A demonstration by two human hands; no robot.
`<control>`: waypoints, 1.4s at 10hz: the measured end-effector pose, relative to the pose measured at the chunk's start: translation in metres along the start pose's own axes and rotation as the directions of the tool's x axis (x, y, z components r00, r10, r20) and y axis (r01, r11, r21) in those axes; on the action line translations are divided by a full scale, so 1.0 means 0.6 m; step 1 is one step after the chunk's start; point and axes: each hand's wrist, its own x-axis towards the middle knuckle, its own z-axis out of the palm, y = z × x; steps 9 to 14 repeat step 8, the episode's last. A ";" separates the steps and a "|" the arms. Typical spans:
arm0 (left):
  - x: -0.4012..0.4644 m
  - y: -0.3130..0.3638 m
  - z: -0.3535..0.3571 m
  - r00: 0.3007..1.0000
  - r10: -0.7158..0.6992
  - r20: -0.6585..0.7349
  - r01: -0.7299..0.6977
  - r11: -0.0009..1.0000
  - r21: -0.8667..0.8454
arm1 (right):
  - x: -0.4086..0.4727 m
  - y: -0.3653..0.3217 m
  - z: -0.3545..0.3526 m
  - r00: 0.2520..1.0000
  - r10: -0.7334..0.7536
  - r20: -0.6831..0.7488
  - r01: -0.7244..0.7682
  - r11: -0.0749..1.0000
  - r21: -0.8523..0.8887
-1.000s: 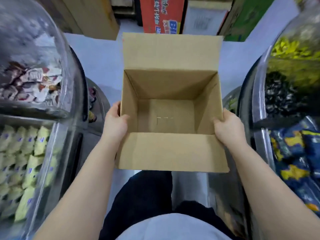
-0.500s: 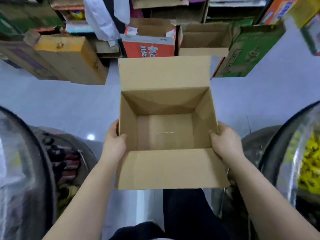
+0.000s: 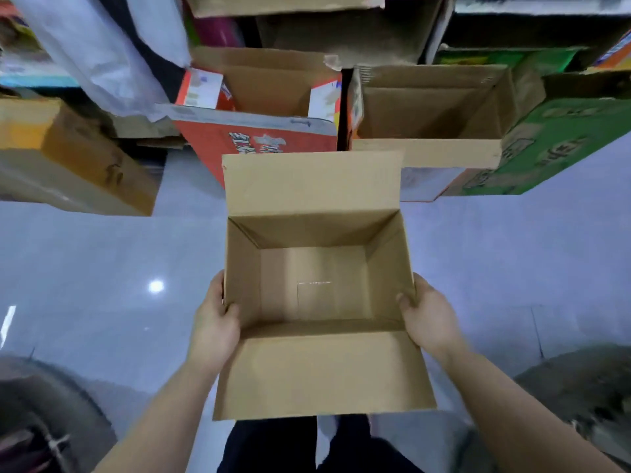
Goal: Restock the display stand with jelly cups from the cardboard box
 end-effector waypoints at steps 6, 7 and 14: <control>0.446 -0.234 0.222 0.990 0.129 0.053 -0.135 0.978 0.160 | 0.418 0.130 0.287 0.994 -0.107 -0.032 0.104 0.990 -0.090; 0.442 -0.220 0.204 0.981 0.130 0.147 -0.144 0.985 0.093 | 0.400 0.131 0.254 0.997 -0.071 0.014 0.070 0.995 0.067; 0.427 -0.204 0.150 0.987 0.149 0.057 -0.151 0.988 0.031 | 0.372 0.142 0.178 0.984 -0.079 -0.158 0.111 0.974 0.200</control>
